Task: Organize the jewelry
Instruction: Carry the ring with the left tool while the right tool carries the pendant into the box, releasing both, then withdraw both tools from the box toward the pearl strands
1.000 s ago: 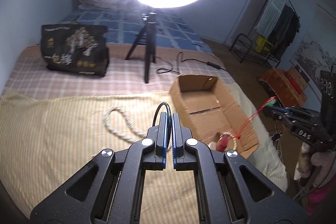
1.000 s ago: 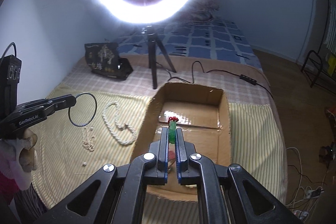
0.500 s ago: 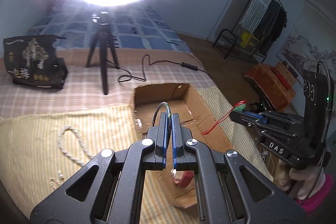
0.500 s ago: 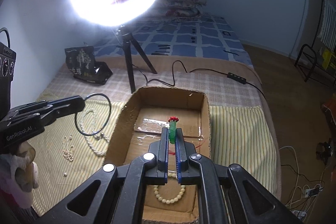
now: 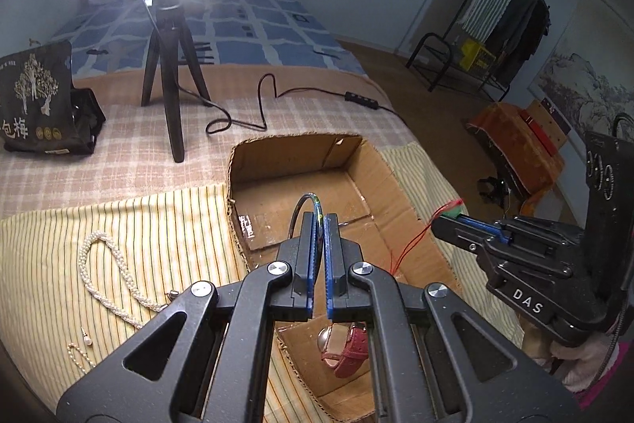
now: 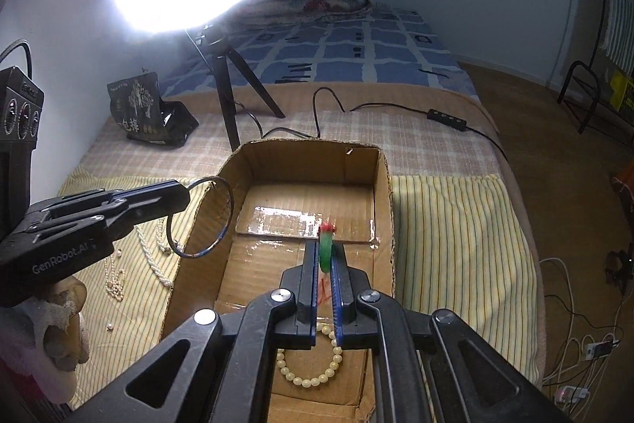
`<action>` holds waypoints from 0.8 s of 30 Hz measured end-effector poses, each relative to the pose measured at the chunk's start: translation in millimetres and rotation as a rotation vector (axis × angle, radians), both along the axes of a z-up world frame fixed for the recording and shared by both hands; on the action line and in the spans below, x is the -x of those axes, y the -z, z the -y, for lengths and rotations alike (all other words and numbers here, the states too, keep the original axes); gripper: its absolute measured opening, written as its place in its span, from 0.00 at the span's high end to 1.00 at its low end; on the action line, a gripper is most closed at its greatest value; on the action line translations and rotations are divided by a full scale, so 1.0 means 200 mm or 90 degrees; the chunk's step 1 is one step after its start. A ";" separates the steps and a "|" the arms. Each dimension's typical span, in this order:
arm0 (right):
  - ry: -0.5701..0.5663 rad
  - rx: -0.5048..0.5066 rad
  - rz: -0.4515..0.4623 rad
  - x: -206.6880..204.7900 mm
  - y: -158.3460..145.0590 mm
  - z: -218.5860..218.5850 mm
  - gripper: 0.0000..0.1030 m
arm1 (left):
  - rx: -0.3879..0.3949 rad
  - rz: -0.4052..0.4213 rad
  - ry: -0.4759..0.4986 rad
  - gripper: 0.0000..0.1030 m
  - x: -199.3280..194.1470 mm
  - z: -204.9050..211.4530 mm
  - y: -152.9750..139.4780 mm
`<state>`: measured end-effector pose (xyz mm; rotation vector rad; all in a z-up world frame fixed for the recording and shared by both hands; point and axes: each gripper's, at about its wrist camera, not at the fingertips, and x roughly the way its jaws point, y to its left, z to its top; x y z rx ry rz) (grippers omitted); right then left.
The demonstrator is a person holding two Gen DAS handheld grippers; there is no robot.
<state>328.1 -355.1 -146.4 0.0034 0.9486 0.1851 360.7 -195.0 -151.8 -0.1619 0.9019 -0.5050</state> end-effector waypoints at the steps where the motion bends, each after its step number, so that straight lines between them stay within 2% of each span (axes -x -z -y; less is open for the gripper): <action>1: 0.000 0.001 0.000 0.00 0.00 0.00 0.91 | -0.001 -0.003 0.001 0.99 0.00 0.00 0.00; 2: 0.001 0.005 0.001 0.00 0.00 0.00 0.79 | -0.001 -0.003 0.001 0.99 0.00 0.00 0.00; 4: 0.004 0.010 0.009 0.00 -0.01 0.00 0.68 | 0.001 -0.002 0.002 0.99 -0.01 0.00 0.00; 6: 0.007 0.011 0.012 0.01 -0.02 -0.01 0.63 | 0.002 -0.005 0.008 0.99 -0.01 0.00 0.00; 9: 0.013 0.014 0.018 0.02 -0.03 -0.01 0.47 | -0.007 -0.002 0.008 0.99 0.00 -0.01 0.00; 19: 0.025 0.014 0.037 0.08 -0.12 -0.06 0.30 | -0.016 0.024 -0.011 0.99 0.07 -0.16 -0.10; 24: 0.016 0.013 0.047 0.13 -0.17 -0.13 0.20 | -0.009 0.030 -0.027 0.98 0.11 -0.30 -0.16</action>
